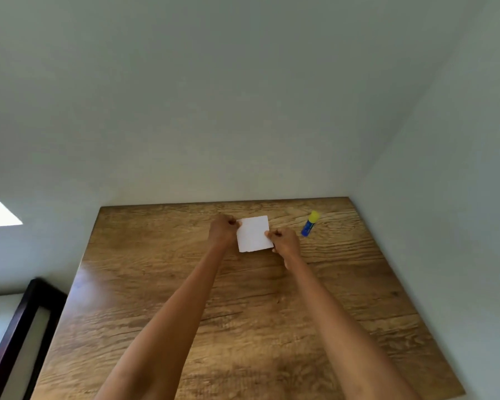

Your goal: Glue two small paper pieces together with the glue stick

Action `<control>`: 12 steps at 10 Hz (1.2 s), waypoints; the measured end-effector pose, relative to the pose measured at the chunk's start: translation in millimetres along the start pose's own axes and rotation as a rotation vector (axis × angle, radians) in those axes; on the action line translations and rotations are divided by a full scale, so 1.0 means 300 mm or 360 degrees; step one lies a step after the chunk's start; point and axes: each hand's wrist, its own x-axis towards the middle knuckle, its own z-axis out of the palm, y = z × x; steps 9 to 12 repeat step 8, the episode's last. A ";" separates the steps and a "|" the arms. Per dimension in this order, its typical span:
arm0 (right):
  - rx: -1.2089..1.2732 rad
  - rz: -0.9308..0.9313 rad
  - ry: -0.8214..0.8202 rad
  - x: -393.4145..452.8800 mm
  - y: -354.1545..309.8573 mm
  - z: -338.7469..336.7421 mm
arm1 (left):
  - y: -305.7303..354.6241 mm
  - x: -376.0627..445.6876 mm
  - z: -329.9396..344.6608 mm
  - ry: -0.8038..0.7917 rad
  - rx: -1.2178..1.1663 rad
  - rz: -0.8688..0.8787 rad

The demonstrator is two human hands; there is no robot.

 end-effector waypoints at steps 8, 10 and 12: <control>-0.0228 -0.0382 0.0187 -0.019 0.055 -0.032 | -0.078 -0.161 0.132 0.0403 0.0687 0.0353; -0.0228 -0.0382 0.0187 -0.019 0.055 -0.032 | -0.078 -0.161 0.132 0.0403 0.0687 0.0353; -0.0228 -0.0382 0.0187 -0.019 0.055 -0.032 | -0.078 -0.161 0.132 0.0403 0.0687 0.0353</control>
